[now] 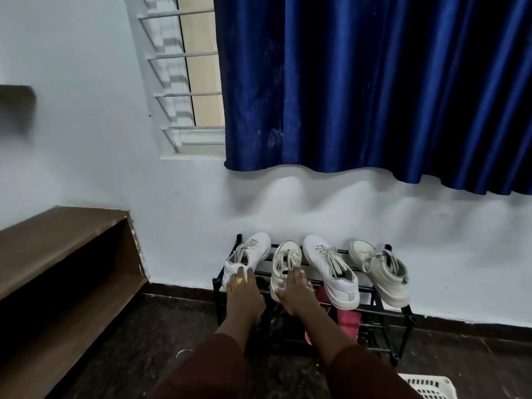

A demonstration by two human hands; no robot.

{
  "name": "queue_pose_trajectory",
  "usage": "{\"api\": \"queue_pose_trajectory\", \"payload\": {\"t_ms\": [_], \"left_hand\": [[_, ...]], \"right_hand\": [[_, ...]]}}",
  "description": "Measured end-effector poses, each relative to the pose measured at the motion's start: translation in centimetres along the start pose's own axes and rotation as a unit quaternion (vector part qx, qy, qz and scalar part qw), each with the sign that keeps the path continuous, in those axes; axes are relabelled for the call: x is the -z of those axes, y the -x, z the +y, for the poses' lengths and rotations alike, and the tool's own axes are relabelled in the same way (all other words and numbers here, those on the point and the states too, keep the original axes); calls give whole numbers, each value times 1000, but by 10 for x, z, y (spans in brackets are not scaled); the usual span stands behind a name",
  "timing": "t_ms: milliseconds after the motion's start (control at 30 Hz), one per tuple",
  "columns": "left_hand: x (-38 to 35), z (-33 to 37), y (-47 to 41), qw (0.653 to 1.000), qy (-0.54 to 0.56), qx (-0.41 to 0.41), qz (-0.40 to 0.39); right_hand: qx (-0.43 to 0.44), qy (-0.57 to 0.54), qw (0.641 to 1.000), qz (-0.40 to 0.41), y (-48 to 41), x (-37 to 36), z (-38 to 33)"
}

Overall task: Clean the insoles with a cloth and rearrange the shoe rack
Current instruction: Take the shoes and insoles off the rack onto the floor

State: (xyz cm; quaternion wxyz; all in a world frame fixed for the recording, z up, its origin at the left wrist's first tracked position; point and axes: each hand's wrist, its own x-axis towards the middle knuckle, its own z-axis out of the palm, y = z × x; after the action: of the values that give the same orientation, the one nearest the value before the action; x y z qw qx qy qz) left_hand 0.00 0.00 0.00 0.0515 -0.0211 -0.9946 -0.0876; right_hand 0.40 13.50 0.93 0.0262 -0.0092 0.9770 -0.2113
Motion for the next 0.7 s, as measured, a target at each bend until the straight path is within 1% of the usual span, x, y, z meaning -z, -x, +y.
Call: {"api": "queue_pose_trajectory", "payload": {"t_ms": [100, 167, 233, 267, 333, 367, 400, 500, 600, 700], "left_hand": [[-12, -15, -27, 998, -8, 59, 27], [-22, -28, -49, 996, -17, 71, 48], [-34, -39, -71, 995, -2, 87, 44], [-39, -43, -78, 994, 21, 97, 36], [-47, -50, -89, 987, 113, 114, 27], [-50, -52, -92, 980, 157, 118, 25], [-50, -53, -93, 976, 184, 114, 25], [-57, -54, -88, 973, 213, 78, 51], [-60, -48, -68, 974, 204, 61, 75], [-58, -44, -38, 973, 217, 49, 67]], "right_hand": [[-34, 4, 999, 3, -29, -14, 4], [-53, 7, 999, 8, -48, -24, 5], [-69, -3, 998, 15, -63, -37, 6], [-79, -26, 996, 15, -69, -42, 8], [-102, -87, 990, 32, -78, -52, 11], [-103, -96, 989, 48, -80, -55, 13], [-99, -88, 989, 66, -82, -56, 13], [-81, -46, 990, 103, -77, -54, 12], [-68, -24, 990, 123, -61, -54, 11], [-66, -17, 988, 139, -33, -55, 3]]}}
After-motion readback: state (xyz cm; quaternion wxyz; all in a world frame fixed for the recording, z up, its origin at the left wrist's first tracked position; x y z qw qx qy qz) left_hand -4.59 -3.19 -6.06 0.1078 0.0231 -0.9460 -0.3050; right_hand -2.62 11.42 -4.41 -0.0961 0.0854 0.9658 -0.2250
